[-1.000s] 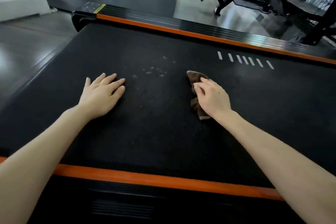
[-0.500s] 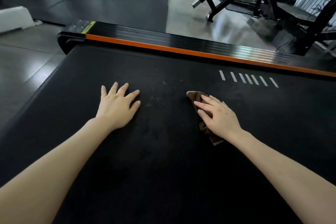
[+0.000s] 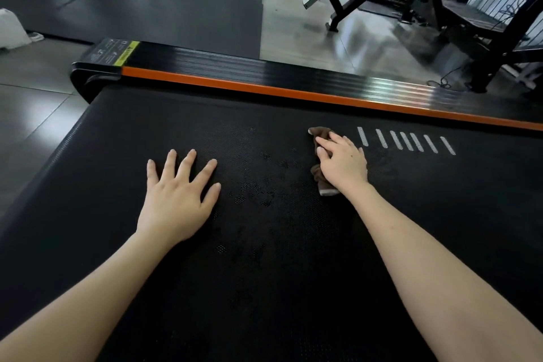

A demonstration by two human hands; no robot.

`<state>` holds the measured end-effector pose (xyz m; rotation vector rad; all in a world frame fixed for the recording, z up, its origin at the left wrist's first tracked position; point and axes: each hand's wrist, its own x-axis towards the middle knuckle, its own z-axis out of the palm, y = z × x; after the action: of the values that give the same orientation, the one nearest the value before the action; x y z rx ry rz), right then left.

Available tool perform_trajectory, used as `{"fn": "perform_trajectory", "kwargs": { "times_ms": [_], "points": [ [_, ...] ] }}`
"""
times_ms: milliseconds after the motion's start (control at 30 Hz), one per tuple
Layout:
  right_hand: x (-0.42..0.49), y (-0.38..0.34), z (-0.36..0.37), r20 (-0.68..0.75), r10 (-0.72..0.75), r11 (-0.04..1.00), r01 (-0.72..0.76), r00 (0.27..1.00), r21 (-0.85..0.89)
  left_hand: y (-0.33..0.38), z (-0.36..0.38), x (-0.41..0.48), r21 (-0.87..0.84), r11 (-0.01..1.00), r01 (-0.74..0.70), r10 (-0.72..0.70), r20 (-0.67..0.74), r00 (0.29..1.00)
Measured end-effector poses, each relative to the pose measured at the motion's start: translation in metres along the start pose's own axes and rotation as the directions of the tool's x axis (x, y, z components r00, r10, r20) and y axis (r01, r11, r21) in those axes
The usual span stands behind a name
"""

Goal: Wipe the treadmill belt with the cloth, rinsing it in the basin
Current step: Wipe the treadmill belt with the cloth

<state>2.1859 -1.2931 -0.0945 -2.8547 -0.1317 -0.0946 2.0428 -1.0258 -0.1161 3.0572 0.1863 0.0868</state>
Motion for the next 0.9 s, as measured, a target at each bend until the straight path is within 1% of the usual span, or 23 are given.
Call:
{"fn": "perform_trajectory", "kwargs": {
  "times_ms": [100, 167, 200, 267, 333, 400, 467, 533, 633, 700, 733, 767, 833, 867, 900],
  "points": [
    [0.008, -0.014, 0.002, -0.031, 0.035, 0.999, -0.035, 0.999, 0.001, 0.000, 0.000, 0.002, -0.021, 1.000, 0.001, -0.001, -0.021, 1.000],
    [0.002, -0.024, 0.001, -0.054, 0.015, 1.000, -0.014, 0.998, 0.016, -0.001, 0.000, 0.002, -0.018, 1.000, 0.001, -0.002, -0.017, 1.000],
    [-0.007, -0.031, 0.001, -0.054, -0.035, 0.999, 0.037, 0.998, 0.029, -0.001, 0.000, 0.003, -0.015, 1.000, 0.001, -0.001, -0.017, 1.000],
    [-0.038, -0.046, 0.004, -0.044, -0.217, 0.972, 0.220, 0.975, 0.078, -0.001, 0.001, 0.002, -0.011, 1.000, 0.001, -0.001, -0.021, 1.000],
    [-0.082, -0.066, 0.009, -0.047, -0.408, 0.903, 0.410, 0.912, 0.131, -0.001, 0.001, 0.002, -0.011, 1.000, 0.004, -0.004, -0.018, 1.000],
    [-0.112, -0.079, 0.015, -0.004, -0.525, 0.847, 0.523, 0.851, 0.096, -0.001, 0.001, 0.002, -0.013, 1.000, 0.005, -0.005, -0.014, 1.000],
    [-0.119, -0.080, 0.017, 0.085, -0.563, 0.827, 0.561, 0.822, 0.039, -0.002, 0.001, 0.002, -0.012, 1.000, 0.002, -0.002, -0.007, 1.000],
    [-0.111, -0.076, 0.015, 0.118, -0.618, 0.780, 0.625, 0.777, -0.028, -0.003, 0.000, 0.002, -0.018, 1.000, -0.003, 0.003, -0.013, 1.000],
    [-0.087, -0.079, 0.018, 0.142, -0.745, 0.645, 0.758, 0.651, -0.092, -0.003, 0.001, 0.002, -0.022, 1.000, -0.005, 0.005, -0.013, 1.000],
    [-0.074, -0.082, 0.024, 0.126, -0.805, 0.576, 0.815, 0.579, -0.063, -0.004, 0.001, 0.002, -0.035, 0.999, -0.003, 0.002, -0.017, 1.000],
    [-0.070, -0.082, 0.027, 0.113, -0.822, 0.559, 0.829, 0.559, -0.036, -0.005, 0.002, 0.002, -0.038, 0.999, -0.004, 0.004, -0.019, 1.000],
    [-0.067, -0.082, 0.029, 0.090, -0.831, 0.551, 0.834, 0.550, -0.011, -0.005, 0.002, 0.002, -0.041, 0.999, -0.006, 0.005, -0.019, 1.000],
    [-0.063, -0.080, 0.032, 0.034, -0.822, 0.569, 0.822, 0.569, 0.011, -0.006, 0.002, 0.002, -0.050, 0.999, -0.003, 0.002, -0.022, 1.000],
    [-0.059, -0.077, 0.029, 0.007, -0.800, 0.600, 0.800, 0.600, -0.005, -0.007, 0.001, 0.001, -0.053, 0.999, -0.003, 0.001, -0.021, 1.000],
    [-0.049, -0.072, 0.024, -0.009, -0.761, 0.648, 0.761, 0.648, -0.037, -0.007, 0.001, 0.000, -0.055, 0.998, -0.004, 0.003, -0.019, 1.000]
  ]
}}
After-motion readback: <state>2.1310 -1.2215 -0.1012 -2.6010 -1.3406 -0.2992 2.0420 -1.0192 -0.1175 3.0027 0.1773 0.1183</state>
